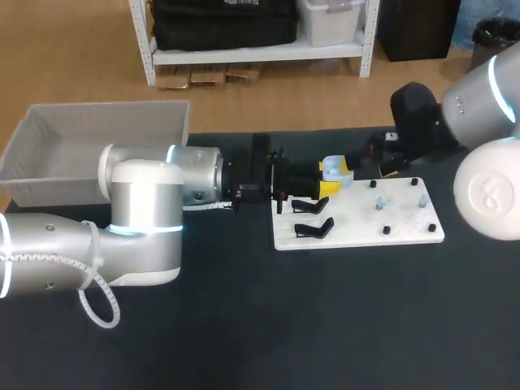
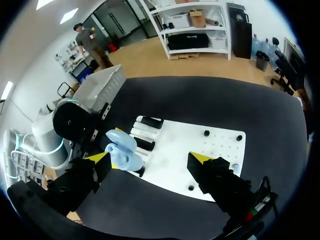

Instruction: Pick up each earbud case from the left stands, insert the matching earbuds, close the lid, and place the case in the box.

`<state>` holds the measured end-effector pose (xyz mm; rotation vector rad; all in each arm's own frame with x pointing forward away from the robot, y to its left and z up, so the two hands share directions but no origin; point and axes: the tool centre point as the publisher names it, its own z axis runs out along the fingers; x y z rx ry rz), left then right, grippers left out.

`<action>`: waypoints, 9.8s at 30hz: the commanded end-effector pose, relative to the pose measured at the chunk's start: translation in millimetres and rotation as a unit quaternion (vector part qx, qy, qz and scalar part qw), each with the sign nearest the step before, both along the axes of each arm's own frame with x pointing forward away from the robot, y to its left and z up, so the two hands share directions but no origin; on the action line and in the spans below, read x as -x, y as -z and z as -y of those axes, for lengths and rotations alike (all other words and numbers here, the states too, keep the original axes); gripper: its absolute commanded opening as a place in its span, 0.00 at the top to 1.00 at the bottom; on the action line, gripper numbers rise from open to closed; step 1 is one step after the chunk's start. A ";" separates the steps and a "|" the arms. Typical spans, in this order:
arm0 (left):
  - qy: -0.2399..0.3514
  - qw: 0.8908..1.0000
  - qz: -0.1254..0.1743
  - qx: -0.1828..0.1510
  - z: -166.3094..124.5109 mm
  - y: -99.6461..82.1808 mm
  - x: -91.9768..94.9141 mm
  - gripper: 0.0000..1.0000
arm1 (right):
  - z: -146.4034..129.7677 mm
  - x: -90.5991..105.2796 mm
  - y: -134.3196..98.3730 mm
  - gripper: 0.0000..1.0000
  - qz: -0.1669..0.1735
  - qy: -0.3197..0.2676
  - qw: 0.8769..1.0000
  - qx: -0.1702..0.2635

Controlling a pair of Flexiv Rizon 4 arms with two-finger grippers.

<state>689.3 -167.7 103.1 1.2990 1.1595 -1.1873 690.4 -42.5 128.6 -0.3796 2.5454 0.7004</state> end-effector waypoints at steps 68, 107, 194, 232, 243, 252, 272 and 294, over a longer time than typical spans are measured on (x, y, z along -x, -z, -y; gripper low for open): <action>-0.003 1.000 0.001 0.001 0.0 0.5 1.2 1.00 | 126.3 -15.8 98.8 0.53 -0.116 0.065 0.930 0.342; -0.003 1.000 0.001 0.001 0.0 0.5 1.2 1.00 | 133.0 -17.7 94.5 1.00 -0.113 0.078 0.926 0.352; -0.003 1.000 0.001 0.001 0.0 0.5 1.2 1.00 | -26.0 30.6 -57.1 1.00 -0.302 0.434 0.820 0.220; -0.003 1.000 0.001 0.001 0.0 0.5 1.2 1.00 | -36.7 13.7 -35.0 1.00 -0.324 0.447 0.800 0.236; -0.003 1.000 0.001 0.001 0.0 0.5 1.2 1.00 | -37.1 10.5 -31.3 1.00 -0.325 0.446 0.800 0.237; -0.003 1.000 0.001 0.001 0.0 0.5 1.2 1.00 | -35.9 8.0 -27.0 1.00 -0.328 0.448 0.796 0.241; -0.003 1.000 0.001 0.001 0.0 0.5 1.2 1.00 | -32.1 6.5 -18.4 1.00 -0.337 0.454 0.786 0.250; -0.003 1.000 0.001 0.001 0.0 0.5 1.2 1.00 | -5.8 27.0 -48.8 0.57 -0.359 0.434 0.809 0.168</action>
